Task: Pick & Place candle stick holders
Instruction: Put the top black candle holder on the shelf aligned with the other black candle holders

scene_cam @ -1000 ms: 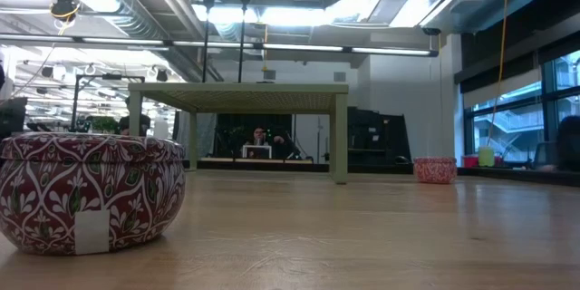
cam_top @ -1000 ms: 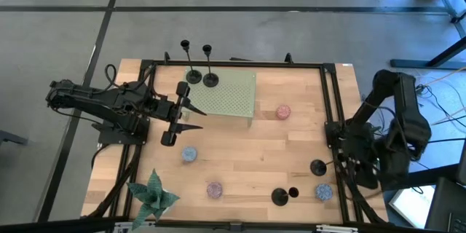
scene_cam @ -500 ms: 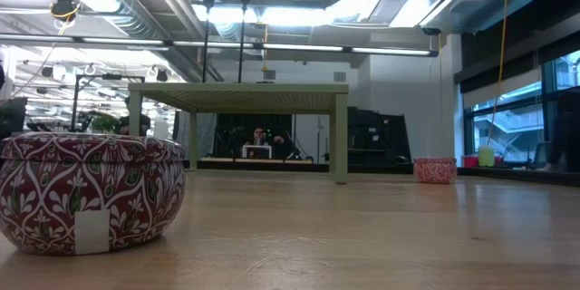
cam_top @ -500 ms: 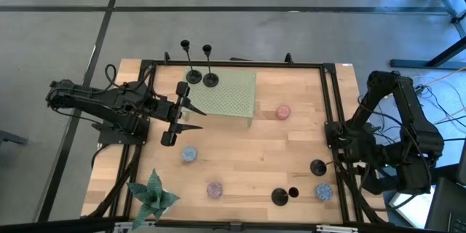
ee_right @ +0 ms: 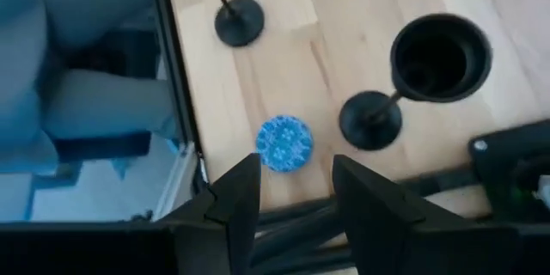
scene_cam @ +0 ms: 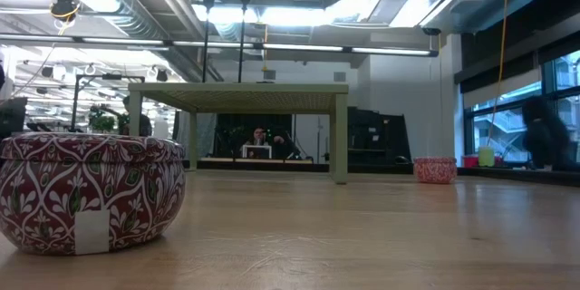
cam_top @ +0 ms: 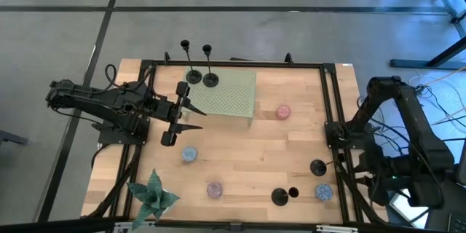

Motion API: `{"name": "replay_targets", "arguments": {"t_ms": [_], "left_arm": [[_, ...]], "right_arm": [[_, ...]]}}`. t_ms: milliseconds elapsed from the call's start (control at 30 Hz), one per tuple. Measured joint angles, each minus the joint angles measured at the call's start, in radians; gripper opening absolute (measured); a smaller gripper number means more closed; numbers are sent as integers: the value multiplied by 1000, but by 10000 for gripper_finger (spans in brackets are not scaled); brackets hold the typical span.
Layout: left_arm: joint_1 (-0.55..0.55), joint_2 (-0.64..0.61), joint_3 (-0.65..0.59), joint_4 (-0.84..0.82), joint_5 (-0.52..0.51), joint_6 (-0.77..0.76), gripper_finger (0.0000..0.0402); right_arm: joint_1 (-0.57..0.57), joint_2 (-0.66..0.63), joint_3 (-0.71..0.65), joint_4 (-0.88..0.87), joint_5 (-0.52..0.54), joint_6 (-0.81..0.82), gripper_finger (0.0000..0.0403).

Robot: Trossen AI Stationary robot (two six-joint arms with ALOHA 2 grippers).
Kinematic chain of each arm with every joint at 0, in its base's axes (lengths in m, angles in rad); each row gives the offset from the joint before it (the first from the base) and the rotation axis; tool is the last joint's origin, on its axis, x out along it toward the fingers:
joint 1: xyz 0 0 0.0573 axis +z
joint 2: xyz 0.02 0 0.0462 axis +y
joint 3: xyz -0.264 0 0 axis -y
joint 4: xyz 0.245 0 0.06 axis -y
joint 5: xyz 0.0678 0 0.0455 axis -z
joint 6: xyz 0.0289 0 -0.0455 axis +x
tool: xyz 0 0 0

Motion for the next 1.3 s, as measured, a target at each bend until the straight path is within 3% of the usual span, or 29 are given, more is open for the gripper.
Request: {"name": "replay_targets", "arguments": {"t_ms": [100, 300, 433, 733, 1300], "left_arm": [[0, 0, 0, 0, 0, 0, 178], [0, 0, 0, 7, 0, -10, 178], [0, 0, 0, 8, 0, -16, 178], [0, 0, 0, 8, 0, -9, 178], [0, 0, 0, 8, 0, -7, 178]], "right_arm": [[9, 2, -60, -4, 31, 16, 152], [10, -33, -181, -4, -32, 43, 152], [10, -73, -230, -3, 35, 42, 152], [10, -101, -335, -3, 63, 45, 152], [-48, -100, -363, 67, 143, -19, 152]]}}
